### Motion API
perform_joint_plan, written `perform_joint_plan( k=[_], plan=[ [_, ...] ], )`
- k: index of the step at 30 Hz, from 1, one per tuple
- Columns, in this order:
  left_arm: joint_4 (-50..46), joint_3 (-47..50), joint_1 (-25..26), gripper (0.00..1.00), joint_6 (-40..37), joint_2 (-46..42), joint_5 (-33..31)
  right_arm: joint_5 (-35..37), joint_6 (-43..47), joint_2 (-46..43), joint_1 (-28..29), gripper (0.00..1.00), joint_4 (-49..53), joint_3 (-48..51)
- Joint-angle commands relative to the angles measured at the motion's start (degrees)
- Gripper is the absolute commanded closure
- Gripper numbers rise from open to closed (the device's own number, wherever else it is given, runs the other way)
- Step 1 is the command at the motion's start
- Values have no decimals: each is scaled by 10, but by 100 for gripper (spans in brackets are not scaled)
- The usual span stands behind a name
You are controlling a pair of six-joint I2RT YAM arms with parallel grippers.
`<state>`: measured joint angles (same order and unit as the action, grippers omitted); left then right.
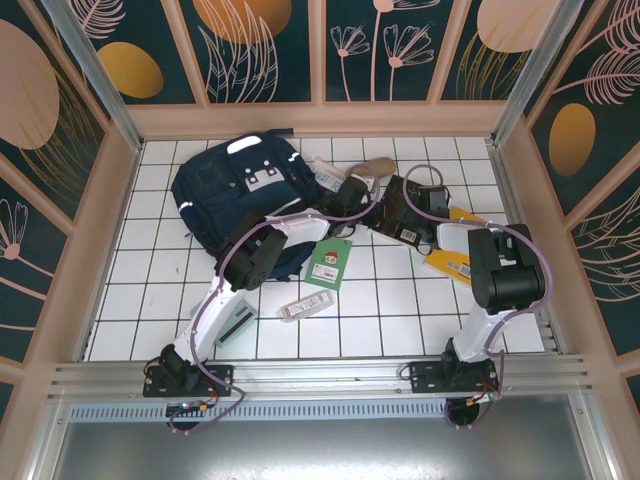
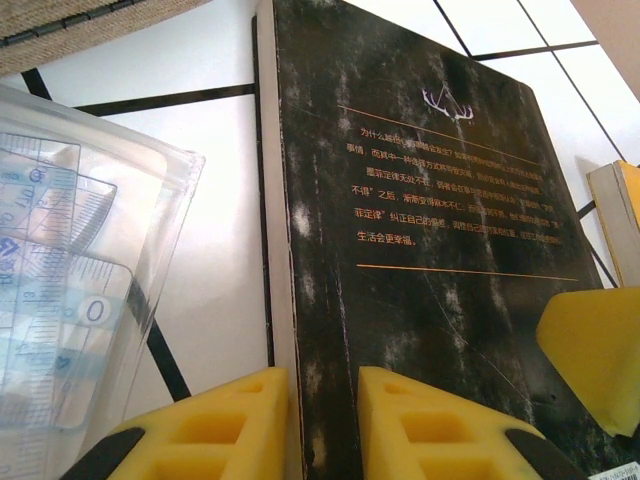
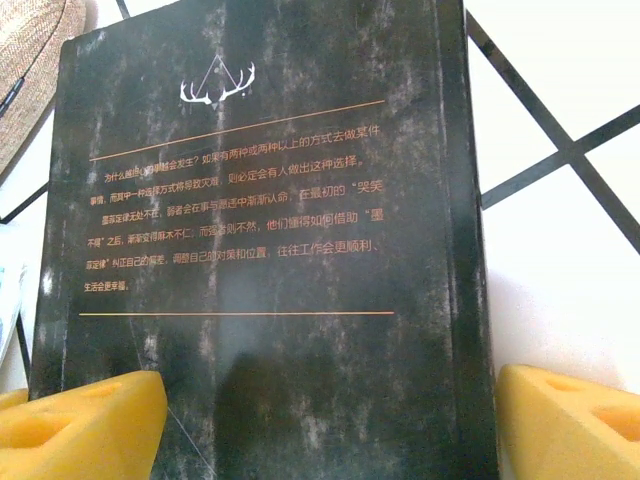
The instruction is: Pack books, pencil case, and school supplies into a backpack
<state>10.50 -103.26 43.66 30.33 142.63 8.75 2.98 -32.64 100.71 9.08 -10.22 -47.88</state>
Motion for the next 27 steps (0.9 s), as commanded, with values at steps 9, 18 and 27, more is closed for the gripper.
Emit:
perform_joint_plan(
  k=[9, 18, 27],
  plan=[
    [-16, 33, 5, 76, 26, 3, 60, -331, -80, -16, 19, 16, -215, 34],
    [14, 54, 6, 76, 49, 0, 93, -358, -106, -61, 19, 15, -263, 43],
    [32, 75, 6, 77, 61, -14, 104, -333, -122, -43, 17, 15, -287, 61]
  ],
)
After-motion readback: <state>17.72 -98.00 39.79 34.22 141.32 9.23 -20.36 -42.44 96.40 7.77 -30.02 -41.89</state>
